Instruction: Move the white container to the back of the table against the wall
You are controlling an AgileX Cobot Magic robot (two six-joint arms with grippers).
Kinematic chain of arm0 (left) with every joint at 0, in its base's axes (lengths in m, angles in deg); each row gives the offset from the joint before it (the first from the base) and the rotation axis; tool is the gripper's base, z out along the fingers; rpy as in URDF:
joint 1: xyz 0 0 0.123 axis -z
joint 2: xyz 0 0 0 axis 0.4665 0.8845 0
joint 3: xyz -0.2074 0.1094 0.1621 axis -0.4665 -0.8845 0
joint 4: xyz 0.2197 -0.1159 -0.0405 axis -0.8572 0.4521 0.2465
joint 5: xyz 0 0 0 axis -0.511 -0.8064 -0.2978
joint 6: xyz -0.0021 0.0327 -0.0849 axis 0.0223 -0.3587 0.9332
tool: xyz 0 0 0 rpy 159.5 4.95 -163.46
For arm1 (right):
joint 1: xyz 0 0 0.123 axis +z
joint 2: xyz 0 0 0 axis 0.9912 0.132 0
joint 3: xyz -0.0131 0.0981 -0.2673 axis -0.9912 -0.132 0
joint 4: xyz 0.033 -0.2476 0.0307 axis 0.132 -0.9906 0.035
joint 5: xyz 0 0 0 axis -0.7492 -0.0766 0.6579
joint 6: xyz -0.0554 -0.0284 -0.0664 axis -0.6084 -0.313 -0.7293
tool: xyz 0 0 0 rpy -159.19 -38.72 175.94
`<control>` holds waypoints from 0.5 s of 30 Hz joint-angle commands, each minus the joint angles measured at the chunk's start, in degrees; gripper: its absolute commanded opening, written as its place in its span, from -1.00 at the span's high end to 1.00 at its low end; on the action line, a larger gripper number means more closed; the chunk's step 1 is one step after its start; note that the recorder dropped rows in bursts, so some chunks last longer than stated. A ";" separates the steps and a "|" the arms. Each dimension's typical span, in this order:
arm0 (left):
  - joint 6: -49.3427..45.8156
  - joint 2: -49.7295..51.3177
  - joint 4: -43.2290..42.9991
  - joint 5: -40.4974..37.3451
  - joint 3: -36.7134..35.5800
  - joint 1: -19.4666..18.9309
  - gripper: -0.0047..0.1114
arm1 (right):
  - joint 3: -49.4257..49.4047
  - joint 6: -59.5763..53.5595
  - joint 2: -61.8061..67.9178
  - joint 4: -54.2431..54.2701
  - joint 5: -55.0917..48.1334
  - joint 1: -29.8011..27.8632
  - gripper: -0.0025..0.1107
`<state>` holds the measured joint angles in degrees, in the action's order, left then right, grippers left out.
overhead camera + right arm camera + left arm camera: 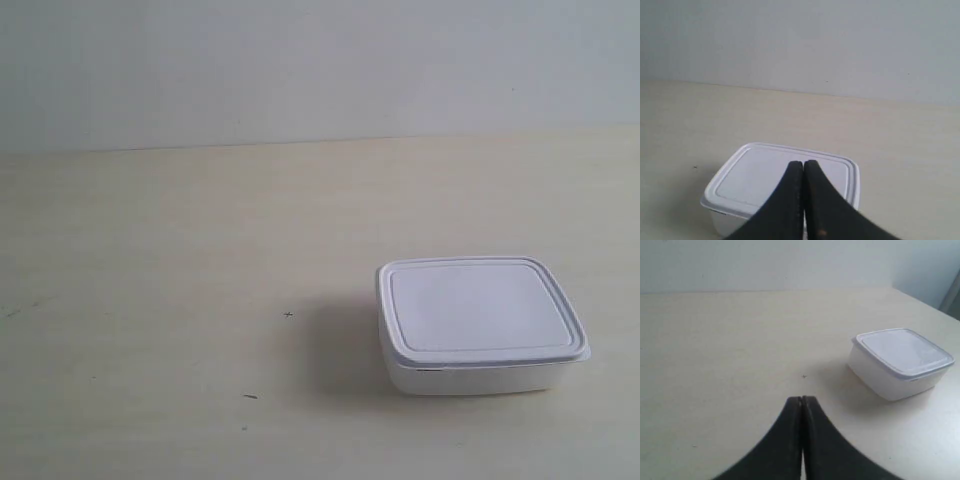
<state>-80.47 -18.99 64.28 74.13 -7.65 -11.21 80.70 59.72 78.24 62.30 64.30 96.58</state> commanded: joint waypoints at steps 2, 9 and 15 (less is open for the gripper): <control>0.41 -0.24 10.10 2.87 0.05 -0.01 0.92 | -0.24 1.59 -0.31 0.93 5.49 -0.15 0.96; 1.69 -0.24 20.40 6.14 0.05 -0.01 0.92 | -0.24 5.99 -0.31 4.21 11.33 -0.15 0.96; 1.42 -0.24 37.55 4.77 0.05 -0.01 0.92 | -0.24 16.85 -0.31 6.08 11.60 -0.15 0.96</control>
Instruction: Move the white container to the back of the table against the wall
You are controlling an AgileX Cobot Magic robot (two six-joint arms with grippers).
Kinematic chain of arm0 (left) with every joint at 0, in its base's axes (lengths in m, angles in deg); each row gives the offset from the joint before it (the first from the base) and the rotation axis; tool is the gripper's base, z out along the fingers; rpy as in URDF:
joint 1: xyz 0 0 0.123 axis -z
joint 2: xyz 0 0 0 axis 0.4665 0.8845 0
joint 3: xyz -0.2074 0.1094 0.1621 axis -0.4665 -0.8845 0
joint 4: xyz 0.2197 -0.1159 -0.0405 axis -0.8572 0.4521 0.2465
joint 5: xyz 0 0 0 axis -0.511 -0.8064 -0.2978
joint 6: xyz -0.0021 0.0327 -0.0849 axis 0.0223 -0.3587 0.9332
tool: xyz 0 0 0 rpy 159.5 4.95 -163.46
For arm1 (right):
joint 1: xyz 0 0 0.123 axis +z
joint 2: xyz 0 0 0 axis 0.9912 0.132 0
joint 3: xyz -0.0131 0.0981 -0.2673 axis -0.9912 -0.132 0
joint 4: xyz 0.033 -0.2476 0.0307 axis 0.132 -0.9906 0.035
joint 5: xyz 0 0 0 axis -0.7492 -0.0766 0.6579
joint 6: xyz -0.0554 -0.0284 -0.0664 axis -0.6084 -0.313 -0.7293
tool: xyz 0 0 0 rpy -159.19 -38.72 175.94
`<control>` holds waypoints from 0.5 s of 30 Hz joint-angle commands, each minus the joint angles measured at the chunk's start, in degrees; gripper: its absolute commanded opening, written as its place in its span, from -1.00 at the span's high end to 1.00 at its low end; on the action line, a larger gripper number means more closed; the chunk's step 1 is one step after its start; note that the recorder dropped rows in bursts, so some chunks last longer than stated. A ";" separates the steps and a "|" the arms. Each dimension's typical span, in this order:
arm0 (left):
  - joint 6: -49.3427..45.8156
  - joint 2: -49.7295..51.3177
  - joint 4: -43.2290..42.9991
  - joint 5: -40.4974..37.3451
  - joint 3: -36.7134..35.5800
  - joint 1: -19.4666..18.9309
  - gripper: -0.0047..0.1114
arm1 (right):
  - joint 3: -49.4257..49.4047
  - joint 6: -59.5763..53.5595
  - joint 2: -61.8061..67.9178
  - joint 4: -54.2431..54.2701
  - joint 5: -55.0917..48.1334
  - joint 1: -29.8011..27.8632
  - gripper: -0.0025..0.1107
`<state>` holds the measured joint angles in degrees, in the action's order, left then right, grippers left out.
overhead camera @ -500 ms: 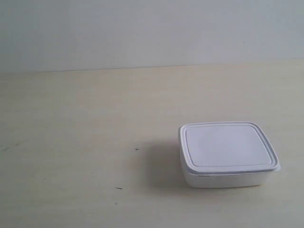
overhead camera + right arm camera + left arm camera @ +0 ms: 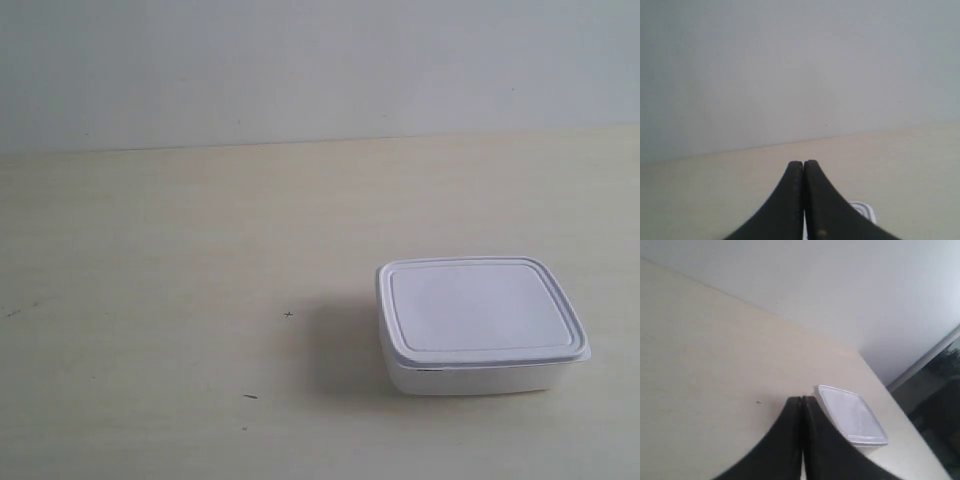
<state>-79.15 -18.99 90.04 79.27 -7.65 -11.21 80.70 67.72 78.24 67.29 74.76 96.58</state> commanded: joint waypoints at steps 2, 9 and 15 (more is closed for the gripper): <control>-0.07 -0.24 12.72 0.13 0.05 -0.01 0.92 | -0.24 15.02 -0.31 1.09 2.35 -0.15 0.96; -8.96 5.03 12.61 0.20 6.71 -0.01 0.92 | 7.52 19.31 3.17 -3.14 -4.97 -0.15 0.96; -8.63 30.69 4.23 -11.44 23.69 -0.01 0.92 | 29.37 42.33 25.80 -29.83 -28.12 -0.15 0.96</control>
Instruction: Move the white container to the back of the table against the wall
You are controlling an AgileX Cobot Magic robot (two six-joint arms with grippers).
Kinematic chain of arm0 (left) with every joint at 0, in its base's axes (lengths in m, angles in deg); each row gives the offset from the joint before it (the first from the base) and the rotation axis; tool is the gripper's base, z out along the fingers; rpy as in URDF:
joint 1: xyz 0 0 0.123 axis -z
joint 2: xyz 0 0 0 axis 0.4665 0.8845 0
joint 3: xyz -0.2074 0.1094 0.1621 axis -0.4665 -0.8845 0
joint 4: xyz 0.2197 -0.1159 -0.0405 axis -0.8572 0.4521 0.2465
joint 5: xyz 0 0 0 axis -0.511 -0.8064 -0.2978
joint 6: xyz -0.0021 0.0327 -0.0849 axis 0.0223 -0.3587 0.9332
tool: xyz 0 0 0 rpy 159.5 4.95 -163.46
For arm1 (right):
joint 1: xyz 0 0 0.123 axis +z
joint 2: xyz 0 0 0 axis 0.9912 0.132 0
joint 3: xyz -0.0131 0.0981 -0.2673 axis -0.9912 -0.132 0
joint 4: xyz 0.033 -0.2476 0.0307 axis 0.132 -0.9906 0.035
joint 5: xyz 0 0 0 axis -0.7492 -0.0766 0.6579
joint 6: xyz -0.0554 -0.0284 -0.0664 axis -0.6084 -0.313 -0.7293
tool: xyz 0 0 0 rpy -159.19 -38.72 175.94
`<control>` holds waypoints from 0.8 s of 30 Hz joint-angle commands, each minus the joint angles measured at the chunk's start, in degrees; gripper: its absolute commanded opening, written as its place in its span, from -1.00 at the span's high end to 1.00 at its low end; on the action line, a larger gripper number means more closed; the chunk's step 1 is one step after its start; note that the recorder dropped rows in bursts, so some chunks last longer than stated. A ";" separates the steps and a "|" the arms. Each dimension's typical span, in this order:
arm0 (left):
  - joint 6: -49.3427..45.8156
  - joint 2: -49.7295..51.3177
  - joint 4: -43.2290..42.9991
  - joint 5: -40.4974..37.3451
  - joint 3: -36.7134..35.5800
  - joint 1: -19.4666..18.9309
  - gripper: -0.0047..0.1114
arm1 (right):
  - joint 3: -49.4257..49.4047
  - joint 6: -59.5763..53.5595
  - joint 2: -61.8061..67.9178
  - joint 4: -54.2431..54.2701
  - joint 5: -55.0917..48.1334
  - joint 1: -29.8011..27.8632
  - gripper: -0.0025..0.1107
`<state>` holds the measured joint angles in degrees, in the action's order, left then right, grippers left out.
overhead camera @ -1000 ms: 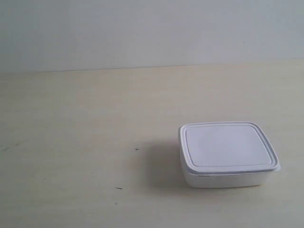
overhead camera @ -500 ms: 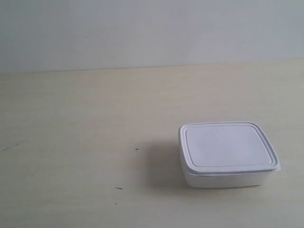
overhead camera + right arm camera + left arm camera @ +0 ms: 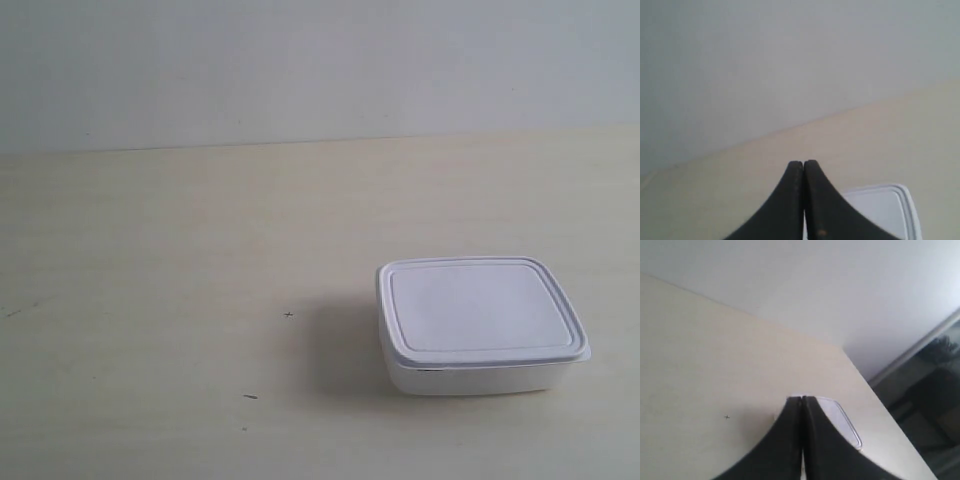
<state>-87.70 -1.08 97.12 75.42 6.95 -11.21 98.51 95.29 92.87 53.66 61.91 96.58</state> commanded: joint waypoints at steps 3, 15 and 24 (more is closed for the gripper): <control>10.29 30.30 -22.39 -17.95 24.04 -0.01 0.92 | 29.58 13.37 25.82 -23.67 -35.11 -0.15 0.96; 38.60 47.78 -45.59 -32.93 46.24 12.70 0.92 | 46.40 -12.25 54.39 -1.44 -48.00 -0.15 0.96; 47.93 54.21 -50.79 -25.07 46.24 26.31 0.92 | 32.64 -15.72 52.18 -1.45 -45.91 -0.15 0.96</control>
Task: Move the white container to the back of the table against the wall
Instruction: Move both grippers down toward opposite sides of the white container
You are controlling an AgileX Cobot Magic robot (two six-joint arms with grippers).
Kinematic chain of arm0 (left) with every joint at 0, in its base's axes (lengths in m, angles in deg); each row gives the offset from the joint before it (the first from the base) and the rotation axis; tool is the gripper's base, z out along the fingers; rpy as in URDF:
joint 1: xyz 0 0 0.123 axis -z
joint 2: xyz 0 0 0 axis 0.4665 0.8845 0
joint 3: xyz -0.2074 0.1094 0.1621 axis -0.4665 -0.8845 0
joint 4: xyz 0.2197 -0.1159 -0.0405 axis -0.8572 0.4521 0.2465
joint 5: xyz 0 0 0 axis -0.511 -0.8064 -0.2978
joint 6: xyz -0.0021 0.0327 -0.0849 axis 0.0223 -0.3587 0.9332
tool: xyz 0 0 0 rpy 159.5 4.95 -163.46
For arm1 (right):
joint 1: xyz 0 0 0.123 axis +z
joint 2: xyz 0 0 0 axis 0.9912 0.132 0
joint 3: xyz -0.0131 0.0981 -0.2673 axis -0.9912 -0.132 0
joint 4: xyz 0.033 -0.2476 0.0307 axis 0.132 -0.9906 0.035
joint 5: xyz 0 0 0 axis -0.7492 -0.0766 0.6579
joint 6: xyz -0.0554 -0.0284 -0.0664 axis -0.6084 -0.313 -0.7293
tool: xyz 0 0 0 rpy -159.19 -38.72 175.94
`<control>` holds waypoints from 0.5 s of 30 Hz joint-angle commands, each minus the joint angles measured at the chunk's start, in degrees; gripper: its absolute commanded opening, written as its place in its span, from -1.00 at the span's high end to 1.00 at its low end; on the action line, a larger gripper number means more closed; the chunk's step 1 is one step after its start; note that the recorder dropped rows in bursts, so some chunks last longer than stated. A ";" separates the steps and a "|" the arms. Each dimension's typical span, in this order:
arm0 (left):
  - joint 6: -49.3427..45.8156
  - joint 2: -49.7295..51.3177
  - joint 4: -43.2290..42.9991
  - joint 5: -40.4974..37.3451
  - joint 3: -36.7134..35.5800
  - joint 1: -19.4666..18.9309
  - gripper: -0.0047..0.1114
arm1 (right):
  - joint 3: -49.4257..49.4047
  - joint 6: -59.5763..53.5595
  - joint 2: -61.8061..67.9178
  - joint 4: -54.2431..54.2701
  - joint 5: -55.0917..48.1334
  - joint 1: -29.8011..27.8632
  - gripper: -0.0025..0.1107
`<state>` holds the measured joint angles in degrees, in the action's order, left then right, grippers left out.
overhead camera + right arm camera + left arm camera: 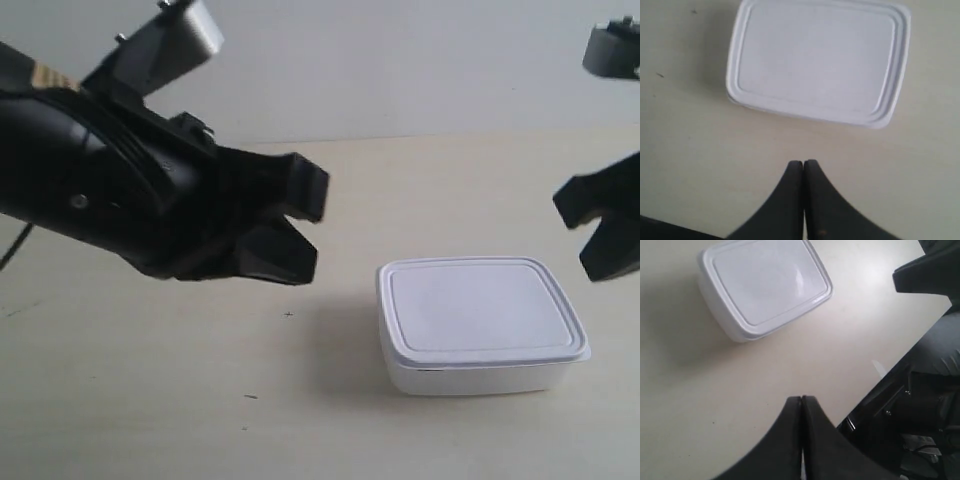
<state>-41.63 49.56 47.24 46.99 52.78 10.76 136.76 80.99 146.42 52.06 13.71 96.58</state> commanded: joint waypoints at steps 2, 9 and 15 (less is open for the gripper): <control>2.62 5.59 -0.91 4.50 0.41 6.04 0.92 | -9.10 -1.53 -2.02 0.15 3.46 -0.15 0.96; 3.06 12.52 0.60 6.39 0.41 8.86 0.92 | -18.99 -1.53 -3.21 0.69 10.13 -0.15 0.96; 1.91 17.02 3.68 7.92 0.41 8.86 0.92 | -24.36 -1.53 -1.34 0.69 18.29 -0.15 0.96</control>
<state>-39.12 65.11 49.24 53.34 52.78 19.31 113.97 80.04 143.97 52.41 27.69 96.58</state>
